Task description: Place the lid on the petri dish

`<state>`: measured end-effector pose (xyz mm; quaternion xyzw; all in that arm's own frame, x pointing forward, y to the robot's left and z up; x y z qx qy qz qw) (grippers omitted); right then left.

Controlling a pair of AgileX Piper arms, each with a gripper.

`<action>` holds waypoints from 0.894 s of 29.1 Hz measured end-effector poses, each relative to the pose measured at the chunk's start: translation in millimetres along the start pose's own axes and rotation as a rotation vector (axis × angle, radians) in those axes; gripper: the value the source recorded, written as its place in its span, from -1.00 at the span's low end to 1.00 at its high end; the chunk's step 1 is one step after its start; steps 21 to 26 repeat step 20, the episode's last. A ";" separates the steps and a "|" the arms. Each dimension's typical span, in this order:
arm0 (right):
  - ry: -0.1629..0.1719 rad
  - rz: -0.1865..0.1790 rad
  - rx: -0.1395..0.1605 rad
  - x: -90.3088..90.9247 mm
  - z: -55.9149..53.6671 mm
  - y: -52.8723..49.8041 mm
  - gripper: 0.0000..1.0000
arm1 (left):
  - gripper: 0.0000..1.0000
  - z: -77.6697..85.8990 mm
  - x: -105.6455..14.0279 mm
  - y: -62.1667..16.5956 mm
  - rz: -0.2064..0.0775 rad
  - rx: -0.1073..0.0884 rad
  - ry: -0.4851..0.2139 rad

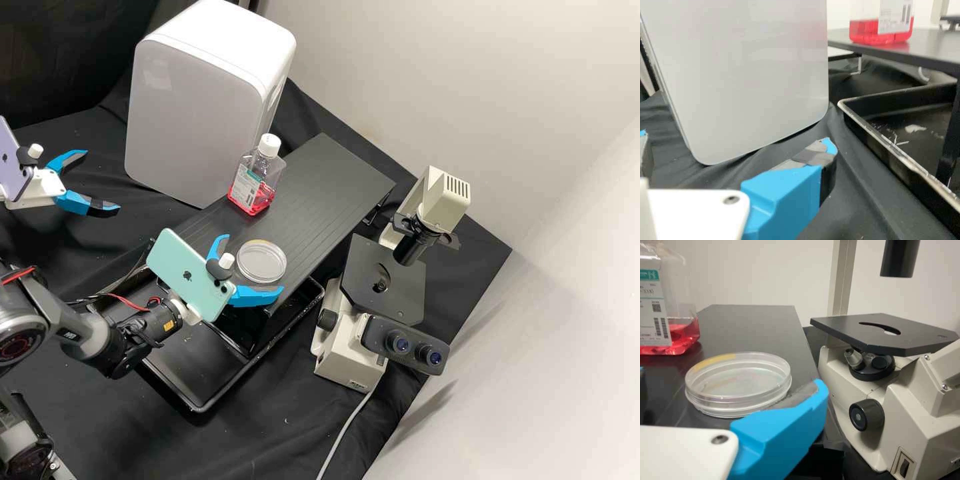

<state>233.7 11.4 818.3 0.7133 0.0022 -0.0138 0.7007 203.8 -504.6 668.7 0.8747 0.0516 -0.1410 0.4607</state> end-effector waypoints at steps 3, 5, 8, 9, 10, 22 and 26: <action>-0.016 0.008 0.008 -5.3 1.9 -0.4 1.00 | 1.00 -2.4 2.2 5.7 0.016 -0.053 -0.024; -0.020 0.018 0.002 -8.6 2.3 -0.8 1.00 | 1.00 -3.6 2.6 8.0 0.023 -0.078 -0.026; -0.028 0.038 -0.005 -15.2 2.0 -3.3 1.00 | 1.00 -3.0 2.8 8.6 0.024 -0.088 -0.039; -0.034 0.053 -0.008 -16.9 2.0 -3.1 1.00 | 1.00 -3.0 2.8 8.6 0.024 -0.088 -0.039; -0.039 0.071 -0.007 -19.7 2.2 -3.7 1.00 | 1.00 -2.7 2.8 8.6 0.024 -0.086 -0.043; -0.042 0.156 0.085 -45.0 5.0 -1.5 1.00 | 1.00 -2.3 2.9 8.6 0.023 -0.083 -0.049; -0.042 0.156 0.085 -45.0 5.0 -1.5 1.00 | 1.00 -2.3 2.9 8.6 0.023 -0.083 -0.049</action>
